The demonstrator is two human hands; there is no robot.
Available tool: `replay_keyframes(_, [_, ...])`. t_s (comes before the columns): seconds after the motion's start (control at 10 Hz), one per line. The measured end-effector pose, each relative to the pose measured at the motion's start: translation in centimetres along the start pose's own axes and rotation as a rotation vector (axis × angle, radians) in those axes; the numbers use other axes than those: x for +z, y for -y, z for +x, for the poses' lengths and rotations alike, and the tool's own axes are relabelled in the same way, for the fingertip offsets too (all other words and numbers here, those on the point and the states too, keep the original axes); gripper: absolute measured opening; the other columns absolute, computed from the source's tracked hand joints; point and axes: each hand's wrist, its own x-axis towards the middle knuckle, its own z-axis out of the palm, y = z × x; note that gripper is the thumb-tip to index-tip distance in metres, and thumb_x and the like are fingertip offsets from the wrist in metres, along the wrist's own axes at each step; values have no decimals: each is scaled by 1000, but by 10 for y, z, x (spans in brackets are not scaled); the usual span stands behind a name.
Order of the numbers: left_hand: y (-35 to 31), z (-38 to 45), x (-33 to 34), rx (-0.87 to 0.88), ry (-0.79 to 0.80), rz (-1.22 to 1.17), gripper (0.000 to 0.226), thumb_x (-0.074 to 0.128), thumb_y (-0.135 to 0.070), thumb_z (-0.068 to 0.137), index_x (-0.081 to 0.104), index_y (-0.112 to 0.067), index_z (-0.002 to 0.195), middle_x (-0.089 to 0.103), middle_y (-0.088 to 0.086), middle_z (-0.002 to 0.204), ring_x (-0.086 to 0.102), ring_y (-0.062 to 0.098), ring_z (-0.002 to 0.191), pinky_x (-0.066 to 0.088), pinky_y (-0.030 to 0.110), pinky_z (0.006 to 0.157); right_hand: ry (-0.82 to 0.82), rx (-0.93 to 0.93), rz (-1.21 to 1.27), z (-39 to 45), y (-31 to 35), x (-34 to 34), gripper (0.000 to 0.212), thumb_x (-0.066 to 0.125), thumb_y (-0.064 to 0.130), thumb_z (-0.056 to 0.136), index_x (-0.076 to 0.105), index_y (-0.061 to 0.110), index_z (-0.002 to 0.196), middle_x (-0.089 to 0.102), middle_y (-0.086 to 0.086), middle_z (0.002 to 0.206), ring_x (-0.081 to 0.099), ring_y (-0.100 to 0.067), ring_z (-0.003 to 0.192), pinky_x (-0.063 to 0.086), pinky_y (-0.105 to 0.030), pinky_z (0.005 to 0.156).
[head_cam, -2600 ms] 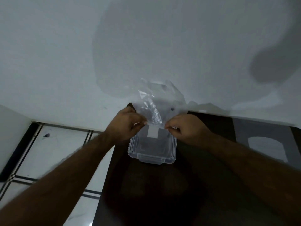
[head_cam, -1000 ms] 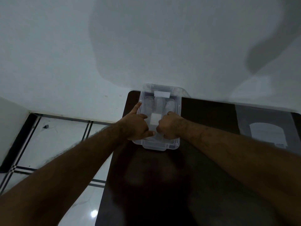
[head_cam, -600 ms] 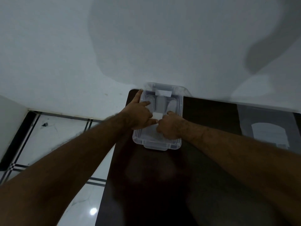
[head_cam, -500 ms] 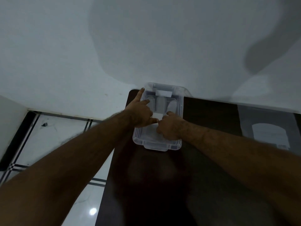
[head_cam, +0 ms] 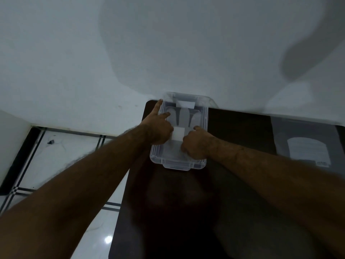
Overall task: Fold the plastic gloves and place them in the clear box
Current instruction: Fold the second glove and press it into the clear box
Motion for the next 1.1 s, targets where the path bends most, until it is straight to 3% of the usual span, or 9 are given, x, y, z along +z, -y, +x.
replay_keyframes(0.1, [-9, -10, -3, 47, -63, 29, 33, 54, -38, 102, 71, -33, 130, 73, -6, 138, 35, 26, 158, -15, 71, 120, -112, -16, 31, -4, 0, 7, 33, 57, 36, 102, 65, 30, 133, 70, -3, 120, 65, -27, 112, 38, -54, 113])
replay_keyframes(0.2, [-25, -20, 7, 114, 15, 41, 32, 55, -43, 104, 71, -35, 131, 72, -6, 135, 44, 24, 151, -5, 73, 123, -42, -19, 32, -7, 6, 10, 37, 58, 38, 102, 62, 29, 139, 68, -2, 130, 61, -28, 124, 29, -57, 120])
replay_keyframes(0.3, [-34, -29, 9, 79, 116, -3, 33, 53, -45, 107, 70, -34, 134, 70, -5, 139, 42, 27, 152, -9, 73, 124, 6, -12, 39, -9, 11, 9, 39, 60, 40, 101, 62, 29, 138, 65, -2, 137, 56, -30, 133, 23, -61, 124])
replay_keyframes(0.4, [-36, -38, -1, 40, 65, -27, 37, 46, -46, 109, 69, -33, 135, 71, -6, 140, 36, 28, 157, -11, 73, 124, -142, -7, 71, -18, 9, 5, 34, 63, 35, 100, 67, 26, 132, 70, -5, 127, 61, -29, 124, 27, -62, 121])
replay_keyframes(0.6, [-53, -75, -25, -76, -269, -21, 43, 36, -41, 106, 73, -28, 125, 74, -3, 128, 50, 26, 147, 8, 71, 125, -329, 97, 91, -68, 1, -11, 33, 50, 43, 104, 66, 24, 125, 71, -2, 110, 64, -24, 108, 36, -51, 115])
replay_keyframes(0.7, [-73, -96, -49, -206, -410, -117, 61, 21, -53, 102, 71, -28, 126, 72, -7, 130, 54, 20, 140, 5, 66, 125, -386, 179, 154, -108, -4, -15, 34, 47, 46, 104, 65, 23, 122, 71, -2, 108, 64, -23, 105, 41, -49, 113])
replay_keyframes(0.8, [-106, -119, -77, -316, -496, -256, 81, 8, -68, 98, 60, -27, 145, 60, -5, 152, 43, 20, 151, -4, 62, 124, -508, 294, 221, -154, -4, -9, 37, 50, 49, 101, 65, 24, 124, 71, -1, 115, 65, -24, 110, 45, -47, 108])
replay_keyframes(0.9, [-147, -140, -105, -401, -538, -300, 78, 10, -70, 104, 40, -27, 162, 39, -3, 171, 26, 21, 162, -4, 66, 127, -614, 432, 291, -209, 2, -2, 49, 51, 52, 101, 59, 21, 138, 67, -4, 131, 61, -26, 122, 44, -48, 111])
replay_keyframes(1.1, [-236, -187, -168, -486, -775, -283, 74, 14, -70, 108, 13, -31, 171, 12, -1, 180, 6, 22, 167, -8, 68, 127, -859, 621, 321, -336, 16, 9, 66, 47, 59, 102, 45, 18, 153, 45, -9, 161, 40, -30, 148, 34, -48, 121])
